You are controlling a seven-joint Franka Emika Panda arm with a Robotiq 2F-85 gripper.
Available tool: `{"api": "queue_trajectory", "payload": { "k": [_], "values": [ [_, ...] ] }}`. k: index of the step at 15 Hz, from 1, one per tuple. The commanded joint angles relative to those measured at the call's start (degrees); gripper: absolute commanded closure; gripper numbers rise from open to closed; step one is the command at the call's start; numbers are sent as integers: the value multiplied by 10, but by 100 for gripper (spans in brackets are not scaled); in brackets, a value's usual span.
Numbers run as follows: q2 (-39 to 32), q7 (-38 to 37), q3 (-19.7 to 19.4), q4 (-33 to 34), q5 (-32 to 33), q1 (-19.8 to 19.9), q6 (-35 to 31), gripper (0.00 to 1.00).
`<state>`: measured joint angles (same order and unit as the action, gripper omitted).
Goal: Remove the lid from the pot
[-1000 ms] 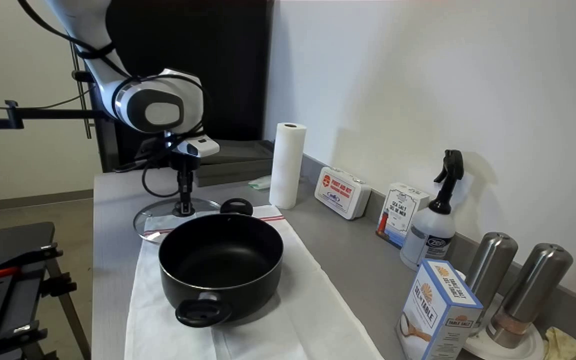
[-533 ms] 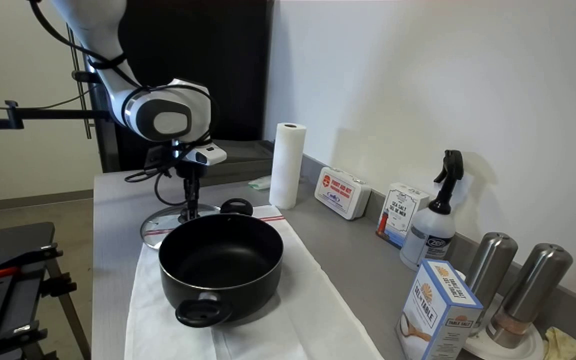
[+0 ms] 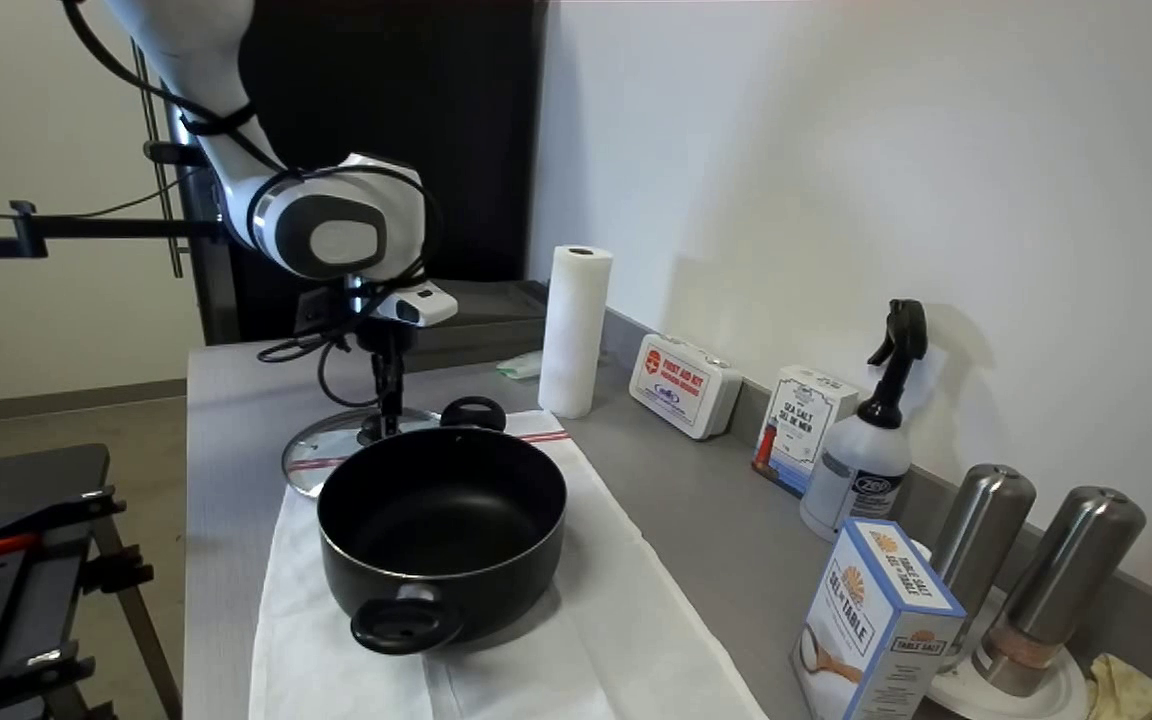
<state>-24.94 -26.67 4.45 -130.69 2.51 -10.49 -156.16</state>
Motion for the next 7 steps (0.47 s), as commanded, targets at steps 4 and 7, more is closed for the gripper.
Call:
{"api": "queue_trajectory", "payload": {
  "k": [4,7],
  "values": [
    [96,52,15,-34,-34,-5,22,0],
    [139,73,26,-48,-48,0,31,0]
  ]
}}
